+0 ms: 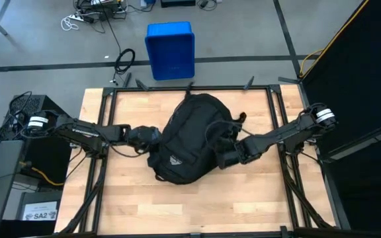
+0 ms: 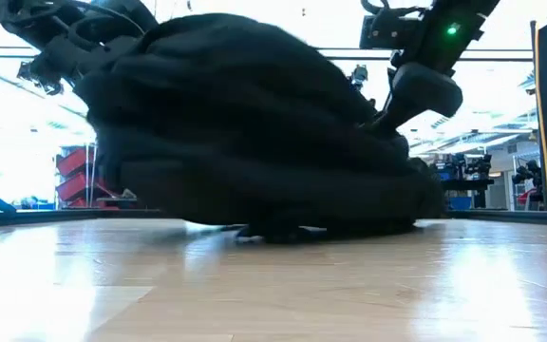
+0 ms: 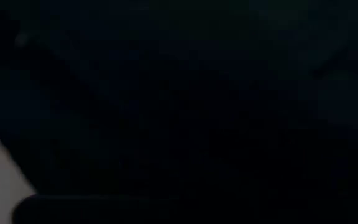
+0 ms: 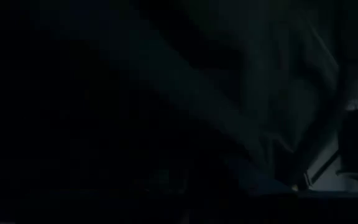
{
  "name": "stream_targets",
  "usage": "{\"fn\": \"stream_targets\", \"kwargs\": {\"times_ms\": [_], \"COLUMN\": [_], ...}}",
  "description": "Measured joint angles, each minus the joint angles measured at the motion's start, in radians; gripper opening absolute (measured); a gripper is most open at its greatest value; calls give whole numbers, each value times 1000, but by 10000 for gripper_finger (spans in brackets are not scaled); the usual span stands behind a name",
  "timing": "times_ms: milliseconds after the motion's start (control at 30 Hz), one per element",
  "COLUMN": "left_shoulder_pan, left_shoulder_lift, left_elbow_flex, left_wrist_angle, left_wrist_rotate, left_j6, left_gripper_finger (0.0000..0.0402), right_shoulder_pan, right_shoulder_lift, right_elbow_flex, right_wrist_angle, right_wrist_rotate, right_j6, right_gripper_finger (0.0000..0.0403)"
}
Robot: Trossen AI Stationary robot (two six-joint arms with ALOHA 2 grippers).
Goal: Unpack backpack
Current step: Open the backpack
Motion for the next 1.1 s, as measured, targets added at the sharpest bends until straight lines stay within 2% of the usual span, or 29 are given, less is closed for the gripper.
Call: {"fn": "stream_targets", "kwargs": {"times_ms": [267,433,633,800,933,1100], "left_shoulder_pan": [-82,-127,-165,-165,-165,-164], "left_shoulder_lift": [75,117,110,98,104,106], "left_elbow_flex": [-4,-4,-3,-3,5,5], "left_wrist_angle": [136,218,164,130,180,258], "left_wrist_rotate": [-42,-13,11,13,6,-3], "left_j6": [44,34,54,65,48,46], "left_gripper_finger": [159,201,213,214,214,214], "right_shoulder_pan": [-98,-164,-212,-174,-92,32], "right_shoulder_lift": [-6,-6,-6,-17,-56,-104], "right_elbow_flex": [0,0,1,1,1,2], "right_wrist_angle": [-3,-35,-158,-243,-186,8], "right_wrist_rotate": [-2,-2,3,-16,-71,-78], "right_j6": [-98,-143,-100,12,51,29], "right_gripper_finger": [29,24,24,22,22,21]}}
